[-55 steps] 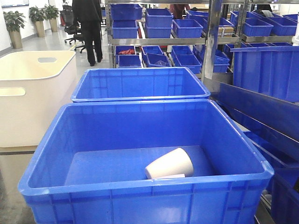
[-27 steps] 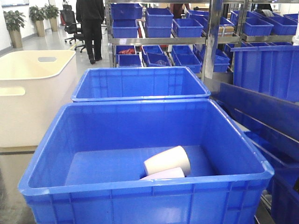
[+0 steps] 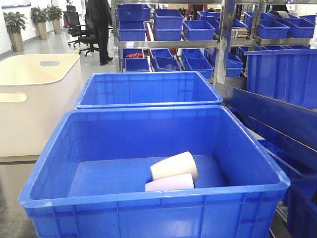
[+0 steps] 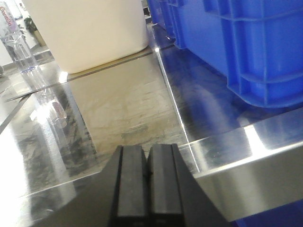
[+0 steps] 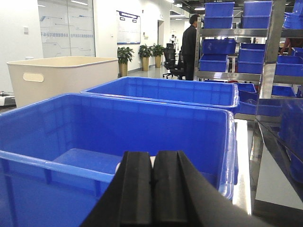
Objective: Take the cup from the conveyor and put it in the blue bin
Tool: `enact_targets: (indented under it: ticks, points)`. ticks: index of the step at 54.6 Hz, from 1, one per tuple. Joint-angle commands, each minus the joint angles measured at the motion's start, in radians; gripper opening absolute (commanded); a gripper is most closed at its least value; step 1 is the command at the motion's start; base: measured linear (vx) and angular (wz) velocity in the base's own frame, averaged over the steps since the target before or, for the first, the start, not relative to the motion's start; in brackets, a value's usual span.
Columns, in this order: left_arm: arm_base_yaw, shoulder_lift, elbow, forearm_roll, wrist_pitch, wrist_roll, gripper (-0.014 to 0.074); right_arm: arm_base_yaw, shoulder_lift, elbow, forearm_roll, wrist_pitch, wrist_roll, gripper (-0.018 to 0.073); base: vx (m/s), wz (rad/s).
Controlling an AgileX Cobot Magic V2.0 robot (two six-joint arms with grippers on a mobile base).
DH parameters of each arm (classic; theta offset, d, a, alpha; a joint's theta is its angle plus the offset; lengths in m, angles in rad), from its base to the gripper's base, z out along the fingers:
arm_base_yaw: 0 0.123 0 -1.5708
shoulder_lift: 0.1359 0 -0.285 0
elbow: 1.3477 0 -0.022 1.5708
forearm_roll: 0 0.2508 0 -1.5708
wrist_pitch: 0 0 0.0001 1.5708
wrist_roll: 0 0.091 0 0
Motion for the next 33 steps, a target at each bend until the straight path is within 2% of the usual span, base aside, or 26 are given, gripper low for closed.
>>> enact_targets:
  ticks: [1, 33]
  points:
    - [0.001, -0.019, 0.012, 0.001, -0.083, -0.005, -0.0002, 0.000, 0.006, -0.029, -0.004, -0.088, 0.000, -0.0009, 0.00, 0.00]
    - [0.001, -0.019, 0.012, 0.001, -0.083, -0.005, -0.0002, 0.000, 0.006, -0.029, -0.004, -0.091, 0.000, -0.0009, 0.00, 0.00]
